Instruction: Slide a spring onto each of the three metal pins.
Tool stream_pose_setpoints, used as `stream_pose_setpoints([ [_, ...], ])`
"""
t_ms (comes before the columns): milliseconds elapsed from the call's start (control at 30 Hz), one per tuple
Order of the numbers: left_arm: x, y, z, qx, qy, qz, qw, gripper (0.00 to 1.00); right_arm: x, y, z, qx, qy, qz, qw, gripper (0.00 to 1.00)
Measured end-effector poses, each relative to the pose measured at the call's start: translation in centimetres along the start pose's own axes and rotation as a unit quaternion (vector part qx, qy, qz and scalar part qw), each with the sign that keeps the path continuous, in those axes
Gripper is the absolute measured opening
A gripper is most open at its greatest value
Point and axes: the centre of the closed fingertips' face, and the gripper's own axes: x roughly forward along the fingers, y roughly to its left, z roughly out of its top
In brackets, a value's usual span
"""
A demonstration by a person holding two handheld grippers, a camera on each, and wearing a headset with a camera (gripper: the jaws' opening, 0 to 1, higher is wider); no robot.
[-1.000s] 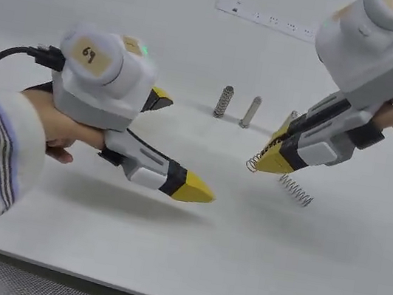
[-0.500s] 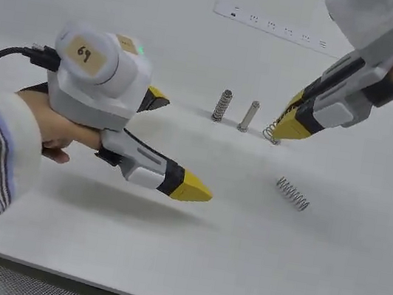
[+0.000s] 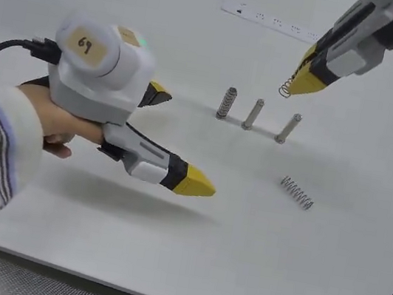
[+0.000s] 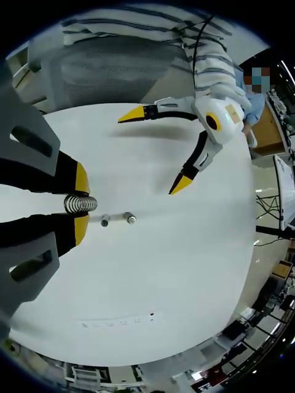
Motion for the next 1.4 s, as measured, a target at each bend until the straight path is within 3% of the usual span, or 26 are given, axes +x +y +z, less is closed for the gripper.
stream_pose_setpoints([
  [300,-0.2,-0.2,-0.7,-0.004,0.01,-0.011,0.9999,0.98,1.8,-1.1,-0.5,-0.019,0.02,0.002,0.9996,0.08],
  [600,0.3,-0.1,-0.5,-0.012,0.006,-0.013,0.9998,0.98,3.1,-1.7,-0.6,-0.036,0.035,0.007,0.9987,0.08],
  [867,0.2,0.0,-0.4,-0.011,0.007,-0.011,0.9999,0.98,4.6,-2.8,-0.9,-0.02,0.043,0.014,0.9988,0.08],
  [1133,0.0,0.1,-0.5,-0.014,0.011,-0.011,0.9998,0.98,5.8,-2.9,-1.1,-0.027,0.063,0.016,0.9976,0.08],
  [1400,-0.2,0.1,-0.8,-0.015,0.015,-0.011,0.9997,0.98,6.0,-3.1,-0.8,-0.028,0.066,0.019,0.9972,0.08],
])
